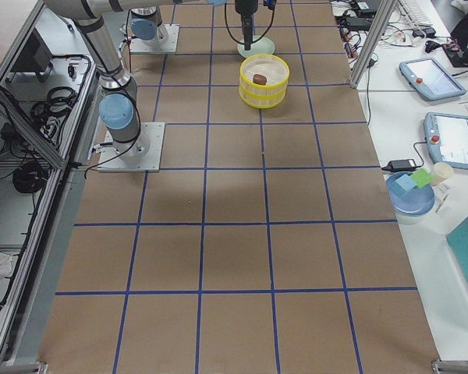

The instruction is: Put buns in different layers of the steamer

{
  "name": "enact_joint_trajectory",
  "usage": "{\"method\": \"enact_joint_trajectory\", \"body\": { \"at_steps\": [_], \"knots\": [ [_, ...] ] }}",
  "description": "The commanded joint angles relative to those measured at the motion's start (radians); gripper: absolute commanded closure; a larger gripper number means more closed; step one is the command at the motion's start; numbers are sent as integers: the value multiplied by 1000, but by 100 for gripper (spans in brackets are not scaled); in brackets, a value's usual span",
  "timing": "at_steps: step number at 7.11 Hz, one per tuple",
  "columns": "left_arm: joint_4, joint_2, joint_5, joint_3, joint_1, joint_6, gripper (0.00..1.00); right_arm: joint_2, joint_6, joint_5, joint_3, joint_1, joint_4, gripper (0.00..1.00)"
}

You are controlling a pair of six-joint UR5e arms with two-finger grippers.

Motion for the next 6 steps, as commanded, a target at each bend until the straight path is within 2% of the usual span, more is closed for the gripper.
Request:
{"method": "enact_joint_trajectory", "body": {
  "at_steps": [1,2,4,6],
  "knots": [
    [-34,58,13,20,18,10,0,34,2,2,-52,-35,-5,0],
    [-37,94,4,22,18,6,0,37,2,37,-61,-55,-2,0],
    [-138,173,1,19,16,5,0,25,1,37,-40,-58,7,0],
    [-150,187,9,15,30,4,0,18,-1,34,-26,-60,7,0]
  ]
}}
